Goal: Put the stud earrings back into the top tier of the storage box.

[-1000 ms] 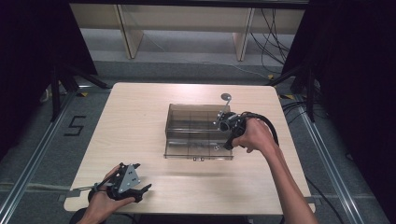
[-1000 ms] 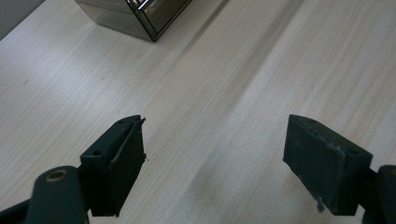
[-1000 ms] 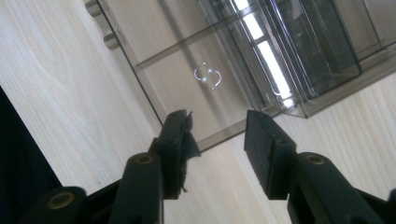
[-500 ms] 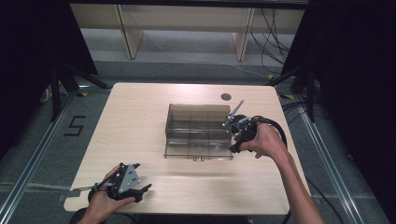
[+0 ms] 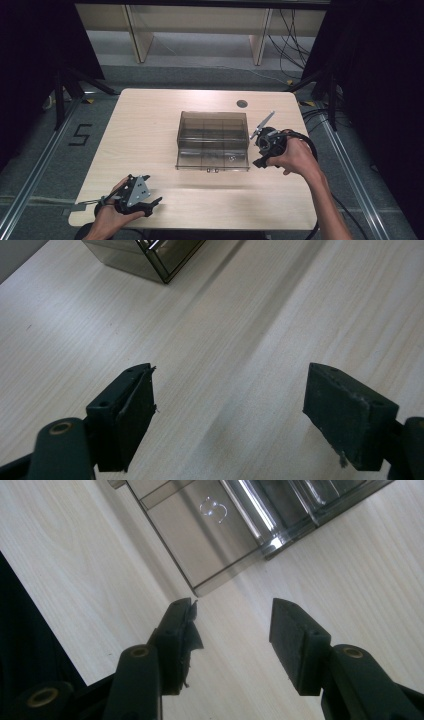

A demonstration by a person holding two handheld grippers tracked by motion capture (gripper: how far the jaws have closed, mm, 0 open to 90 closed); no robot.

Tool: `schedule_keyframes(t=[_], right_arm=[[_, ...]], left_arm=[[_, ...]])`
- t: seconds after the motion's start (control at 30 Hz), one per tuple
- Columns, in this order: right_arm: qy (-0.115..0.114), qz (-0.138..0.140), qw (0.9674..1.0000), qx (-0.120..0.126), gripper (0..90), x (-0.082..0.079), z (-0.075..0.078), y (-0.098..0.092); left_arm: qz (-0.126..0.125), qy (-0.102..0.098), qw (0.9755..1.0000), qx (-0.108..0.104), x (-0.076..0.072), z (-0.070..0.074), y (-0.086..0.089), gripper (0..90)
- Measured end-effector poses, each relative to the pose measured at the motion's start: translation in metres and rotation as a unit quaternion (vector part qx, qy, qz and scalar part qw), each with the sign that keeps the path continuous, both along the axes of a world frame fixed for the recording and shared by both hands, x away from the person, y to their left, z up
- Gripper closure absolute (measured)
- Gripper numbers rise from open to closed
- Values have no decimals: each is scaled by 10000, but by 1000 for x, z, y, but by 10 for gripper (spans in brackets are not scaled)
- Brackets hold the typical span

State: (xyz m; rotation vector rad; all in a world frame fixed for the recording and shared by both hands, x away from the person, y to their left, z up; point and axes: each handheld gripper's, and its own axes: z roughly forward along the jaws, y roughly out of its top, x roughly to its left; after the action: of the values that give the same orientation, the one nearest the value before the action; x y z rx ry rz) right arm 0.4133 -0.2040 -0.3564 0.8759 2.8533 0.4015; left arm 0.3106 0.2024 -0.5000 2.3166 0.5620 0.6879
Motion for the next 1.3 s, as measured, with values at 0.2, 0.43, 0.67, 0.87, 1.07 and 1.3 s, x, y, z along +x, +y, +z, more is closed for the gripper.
schedule_keyframes(t=[0.2,0.43,0.67,0.87,1.07,1.3], right_arm=[[17,-43,10000,70,493,-3,-3,-9],[-19,-191,9998,112,453,-7,-8,-18],[-75,-256,9994,218,449,-14,-13,-25],[-41,-230,9993,282,435,-21,-21,-31],[-47,-340,9986,401,406,-23,-31,-38],[-71,-542,9967,599,372,-30,-46,-42]], left_arm=[[-2,-3,10000,-15,0,0,0,199],[2,-1,10000,-32,0,0,0,199],[51,-61,10000,-6,0,-1,-1,199],[35,-30,10000,15,0,-1,-1,199],[34,-32,10000,21,0,0,-1,199],[21,-21,10000,17,0,0,-1,199]])
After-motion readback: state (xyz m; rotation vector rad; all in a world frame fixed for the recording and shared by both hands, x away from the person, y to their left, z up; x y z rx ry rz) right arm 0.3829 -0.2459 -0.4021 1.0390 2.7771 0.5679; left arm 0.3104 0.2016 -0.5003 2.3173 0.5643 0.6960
